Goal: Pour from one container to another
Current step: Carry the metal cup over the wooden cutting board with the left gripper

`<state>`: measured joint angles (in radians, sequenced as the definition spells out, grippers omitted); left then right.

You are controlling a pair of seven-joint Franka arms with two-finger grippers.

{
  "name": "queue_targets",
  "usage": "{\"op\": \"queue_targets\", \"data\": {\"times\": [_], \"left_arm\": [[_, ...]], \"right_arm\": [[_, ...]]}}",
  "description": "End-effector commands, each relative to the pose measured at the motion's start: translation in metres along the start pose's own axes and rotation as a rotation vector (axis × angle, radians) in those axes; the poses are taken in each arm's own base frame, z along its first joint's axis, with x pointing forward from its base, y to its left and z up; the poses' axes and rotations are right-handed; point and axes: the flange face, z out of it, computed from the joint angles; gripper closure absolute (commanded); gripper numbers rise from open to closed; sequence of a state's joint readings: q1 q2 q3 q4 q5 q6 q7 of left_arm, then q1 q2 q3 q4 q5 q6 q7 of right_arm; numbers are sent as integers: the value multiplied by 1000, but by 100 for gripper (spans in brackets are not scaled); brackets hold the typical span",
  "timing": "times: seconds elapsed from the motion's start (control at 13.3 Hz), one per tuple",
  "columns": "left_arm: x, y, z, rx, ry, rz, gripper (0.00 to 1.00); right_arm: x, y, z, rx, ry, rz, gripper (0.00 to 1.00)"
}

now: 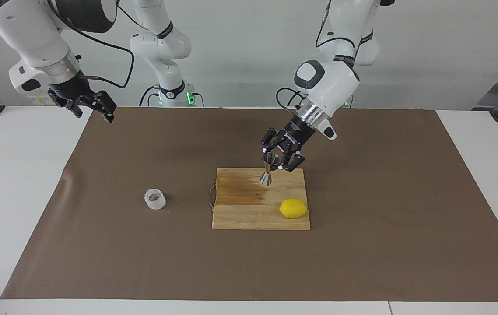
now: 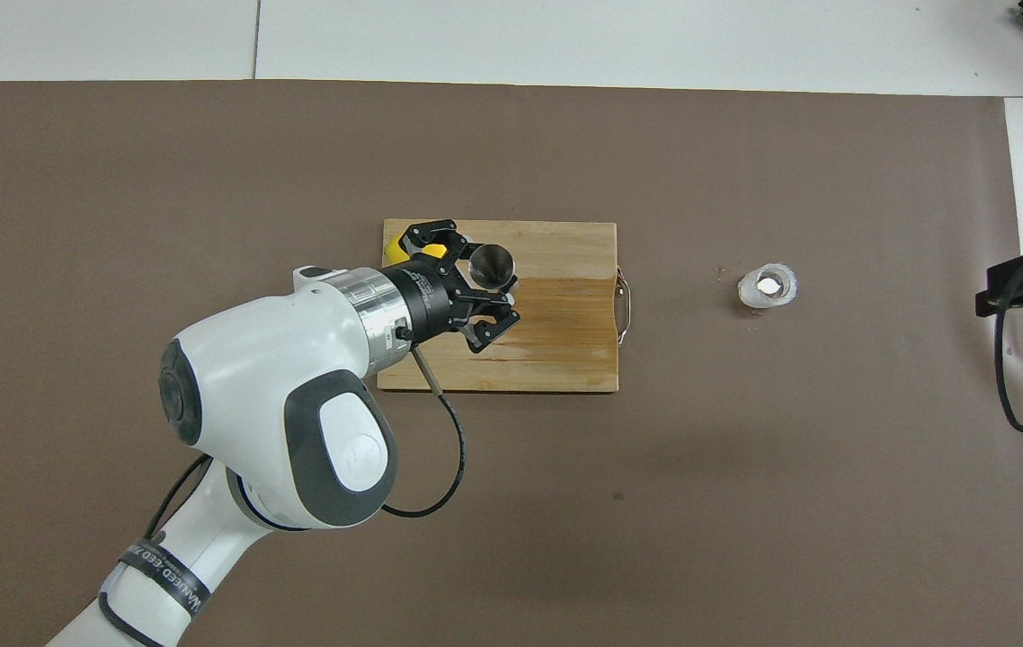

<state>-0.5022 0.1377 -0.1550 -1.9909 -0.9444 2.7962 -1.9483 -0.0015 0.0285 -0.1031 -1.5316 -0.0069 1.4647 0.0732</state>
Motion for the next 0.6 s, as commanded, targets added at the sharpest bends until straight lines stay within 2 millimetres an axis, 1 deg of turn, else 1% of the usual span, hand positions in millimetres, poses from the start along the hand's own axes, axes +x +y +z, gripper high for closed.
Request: {"op": "queue_targets", "data": {"times": [0.0,0.08,0.15,0.23,0.3,0.53], "left_arm": [[-31,-2,56,-20,51,-62,100],[-37,-13,67,-31,73,-71,100],[-38,-22,78,-49,76,-70,100],[-32,-25,90,-74,64,-63,100],[-27,-35,103,-84,50,-56,100],[-23,-64,120,-103,8,-37,100]], "right_arm": [[-1,-1,1,23,-2,12,0],[-1,0,2,23,-3,13,0],[-1,-1,1,24,-2,11,0],[-1,-1,1,24,-2,11,0],[-1,-1,1,24,-2,11,0],[-1,-1,1,23,-2,12,0]]}}
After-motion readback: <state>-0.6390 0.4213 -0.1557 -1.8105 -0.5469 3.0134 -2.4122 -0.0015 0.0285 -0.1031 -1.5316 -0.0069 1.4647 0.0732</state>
